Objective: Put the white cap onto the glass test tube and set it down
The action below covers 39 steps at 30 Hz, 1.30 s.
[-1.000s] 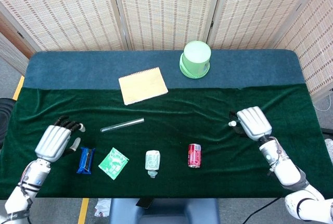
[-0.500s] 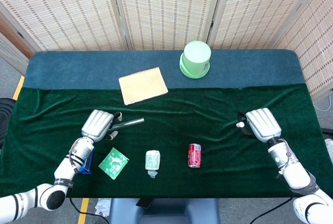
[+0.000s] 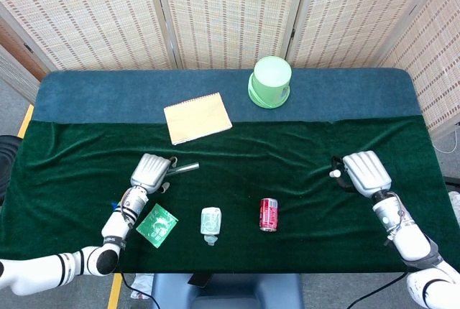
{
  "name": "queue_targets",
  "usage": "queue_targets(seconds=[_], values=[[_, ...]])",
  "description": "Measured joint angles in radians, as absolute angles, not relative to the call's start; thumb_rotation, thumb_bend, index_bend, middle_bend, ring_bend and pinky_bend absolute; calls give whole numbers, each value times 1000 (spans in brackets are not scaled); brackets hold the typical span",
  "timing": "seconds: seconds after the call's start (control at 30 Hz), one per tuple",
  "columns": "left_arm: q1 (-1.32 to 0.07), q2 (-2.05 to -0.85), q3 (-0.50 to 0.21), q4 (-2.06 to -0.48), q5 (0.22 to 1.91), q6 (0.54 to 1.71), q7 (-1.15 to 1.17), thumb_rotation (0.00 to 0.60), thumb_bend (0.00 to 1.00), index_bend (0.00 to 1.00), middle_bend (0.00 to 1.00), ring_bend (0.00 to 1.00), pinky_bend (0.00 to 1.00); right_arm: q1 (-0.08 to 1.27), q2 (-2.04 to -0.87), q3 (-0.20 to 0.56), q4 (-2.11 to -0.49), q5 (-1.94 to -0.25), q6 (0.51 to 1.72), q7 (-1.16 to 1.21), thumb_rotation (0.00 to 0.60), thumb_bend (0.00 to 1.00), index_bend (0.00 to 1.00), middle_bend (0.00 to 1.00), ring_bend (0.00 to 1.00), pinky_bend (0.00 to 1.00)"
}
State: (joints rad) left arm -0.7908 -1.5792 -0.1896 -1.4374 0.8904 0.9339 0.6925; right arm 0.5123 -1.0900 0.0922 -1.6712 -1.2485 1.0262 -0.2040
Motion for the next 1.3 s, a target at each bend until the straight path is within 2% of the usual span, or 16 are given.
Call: queue_targets(seconds=[0.47,0.93,1.3], values=[[-789,-1615,-142,-1312,869,939,673,600,317,406,771,710,779,509,-1105,92,-1647,-1257,1015,-175,600,598,762,998,1000,1000],[-780,-1674,-161,-1120,833,944,645,600,328,432,785,725,779,502,-1106,93,-1638,-1258,1012,-163,600,598,767,1000,1000,1000],[-794,-1652,-190,-1237,816,936,645,600,330,432,786,725,779,503,-1107,96,-1638,-1256,1007,-161,600,598,768,1000,1000,1000]])
